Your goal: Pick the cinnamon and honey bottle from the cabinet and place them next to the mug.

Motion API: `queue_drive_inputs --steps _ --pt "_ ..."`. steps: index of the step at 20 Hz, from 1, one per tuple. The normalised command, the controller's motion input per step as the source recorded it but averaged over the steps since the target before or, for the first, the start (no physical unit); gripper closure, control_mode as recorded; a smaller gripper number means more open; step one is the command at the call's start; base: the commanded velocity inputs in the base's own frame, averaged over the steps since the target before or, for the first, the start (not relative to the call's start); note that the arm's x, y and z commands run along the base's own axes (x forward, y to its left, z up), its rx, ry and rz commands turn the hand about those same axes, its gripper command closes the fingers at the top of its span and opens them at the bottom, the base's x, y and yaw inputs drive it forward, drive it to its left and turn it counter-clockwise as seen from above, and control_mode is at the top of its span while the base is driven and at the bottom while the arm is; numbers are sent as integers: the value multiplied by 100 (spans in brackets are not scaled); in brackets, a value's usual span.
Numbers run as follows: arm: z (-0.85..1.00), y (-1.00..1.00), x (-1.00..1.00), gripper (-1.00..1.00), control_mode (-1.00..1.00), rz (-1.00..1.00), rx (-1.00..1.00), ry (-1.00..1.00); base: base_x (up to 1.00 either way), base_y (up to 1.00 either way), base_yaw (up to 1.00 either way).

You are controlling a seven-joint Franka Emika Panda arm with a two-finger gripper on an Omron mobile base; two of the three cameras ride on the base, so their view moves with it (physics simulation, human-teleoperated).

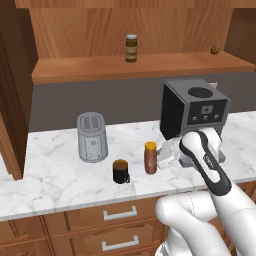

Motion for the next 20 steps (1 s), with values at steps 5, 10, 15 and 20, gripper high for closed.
queue_drive_inputs --steps 5,10,15,20 --pt "-23 0 0 100 -100 0 -4 6 0 0 0" --pt "-25 0 0 100 -100 0 -6 7 0 0 0" --pt "-23 0 2 100 -100 0 -4 1 0 0 0" --pt "-20 0 10 100 -100 0 -3 -1 0 0 0"
